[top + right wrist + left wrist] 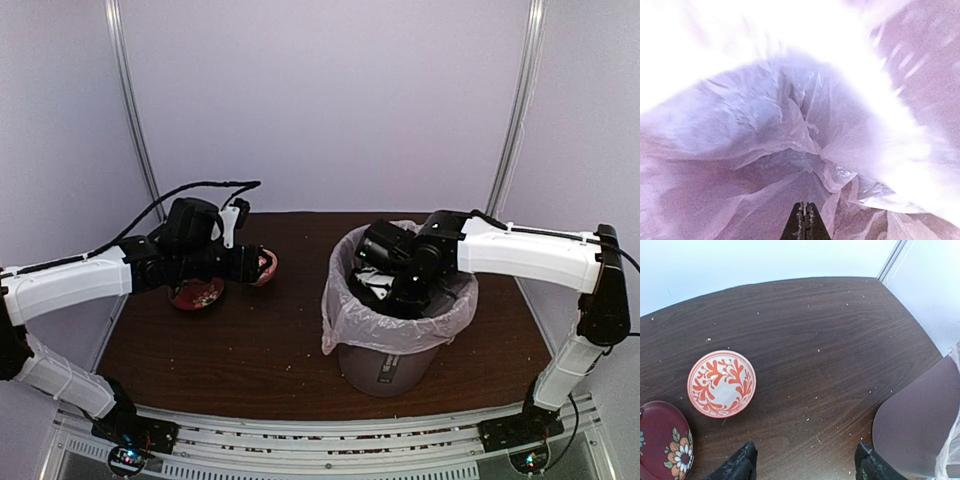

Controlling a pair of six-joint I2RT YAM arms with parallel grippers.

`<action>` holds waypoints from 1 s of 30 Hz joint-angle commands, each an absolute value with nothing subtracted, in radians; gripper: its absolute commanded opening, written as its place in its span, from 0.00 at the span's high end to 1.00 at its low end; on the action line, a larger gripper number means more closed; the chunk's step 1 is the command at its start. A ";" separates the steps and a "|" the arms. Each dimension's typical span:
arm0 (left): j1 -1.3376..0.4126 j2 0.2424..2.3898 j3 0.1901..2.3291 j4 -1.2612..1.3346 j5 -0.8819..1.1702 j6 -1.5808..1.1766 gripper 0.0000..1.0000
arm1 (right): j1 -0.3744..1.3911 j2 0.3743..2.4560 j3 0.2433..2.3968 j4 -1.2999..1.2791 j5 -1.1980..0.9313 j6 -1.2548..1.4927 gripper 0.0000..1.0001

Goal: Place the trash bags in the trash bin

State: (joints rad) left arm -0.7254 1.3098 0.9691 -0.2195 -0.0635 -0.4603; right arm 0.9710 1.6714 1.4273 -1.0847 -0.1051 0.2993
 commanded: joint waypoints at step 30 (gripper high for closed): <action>-0.744 1.401 1.329 -0.135 0.278 -0.328 0.27 | 0.926 1.501 1.335 -0.928 -0.127 0.402 0.98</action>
State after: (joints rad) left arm -0.7280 1.3987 1.3350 -0.2485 0.1574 -0.2943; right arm 0.9287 1.5314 1.4109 -1.0336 -0.1085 0.3725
